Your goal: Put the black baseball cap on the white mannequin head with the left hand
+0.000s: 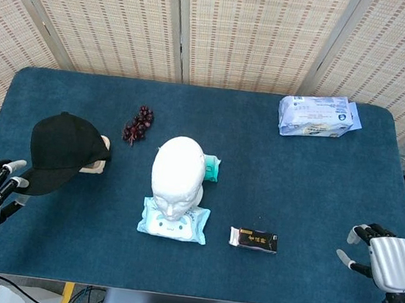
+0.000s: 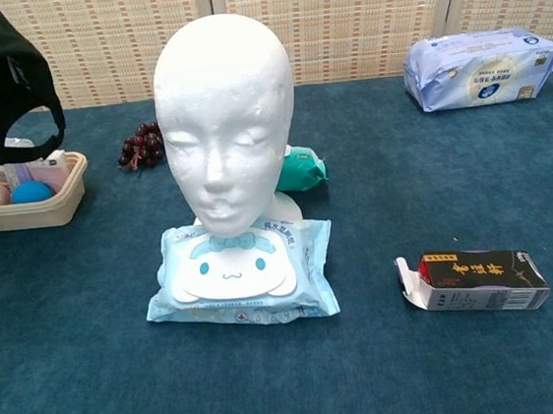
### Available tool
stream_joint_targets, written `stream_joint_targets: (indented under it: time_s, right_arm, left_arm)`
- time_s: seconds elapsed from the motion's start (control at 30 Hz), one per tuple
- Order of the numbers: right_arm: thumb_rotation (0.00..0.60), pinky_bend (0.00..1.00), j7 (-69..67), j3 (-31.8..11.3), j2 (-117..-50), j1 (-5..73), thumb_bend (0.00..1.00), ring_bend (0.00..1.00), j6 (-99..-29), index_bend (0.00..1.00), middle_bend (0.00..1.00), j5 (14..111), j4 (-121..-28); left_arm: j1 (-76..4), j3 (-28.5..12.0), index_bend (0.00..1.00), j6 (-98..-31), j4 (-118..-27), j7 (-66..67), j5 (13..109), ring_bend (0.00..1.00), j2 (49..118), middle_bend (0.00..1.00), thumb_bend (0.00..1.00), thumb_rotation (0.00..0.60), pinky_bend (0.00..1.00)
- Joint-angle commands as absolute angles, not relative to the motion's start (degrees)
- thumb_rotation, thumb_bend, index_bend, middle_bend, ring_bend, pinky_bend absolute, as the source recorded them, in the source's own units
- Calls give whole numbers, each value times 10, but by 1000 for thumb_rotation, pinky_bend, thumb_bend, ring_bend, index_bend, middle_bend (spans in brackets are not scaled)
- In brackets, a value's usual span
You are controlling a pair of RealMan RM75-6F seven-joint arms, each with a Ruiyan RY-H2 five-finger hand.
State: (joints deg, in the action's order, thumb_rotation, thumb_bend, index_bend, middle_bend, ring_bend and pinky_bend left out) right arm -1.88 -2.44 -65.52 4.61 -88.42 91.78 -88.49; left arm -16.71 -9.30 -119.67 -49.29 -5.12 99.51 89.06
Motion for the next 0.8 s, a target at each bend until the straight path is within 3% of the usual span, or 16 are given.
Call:
stream_joint_targets:
  time_s: [0.03, 0.4, 0.8]
  right_arm:
    - [600, 586, -20, -25, -654, 46, 155, 457, -885, 596, 596, 917, -885]
    - [600, 586, -41, -31, -646, 40, 155, 457, -895, 596, 596, 910, -884]
    - [600, 586, -52, -34, -642, 38, 155, 457, -900, 596, 596, 907, -882]
  left_arm:
    - [-186, -103, 617, -1208, -528, -30, 1011, 357, 873, 400, 438, 600, 526]
    - [-231, -124, 613, -1199, -652, 35, 1056, 357, 840, 400, 439, 600, 526]
    - [-288, -149, 611, -1141, -751, 114, 1096, 358, 842, 404, 439, 600, 526]
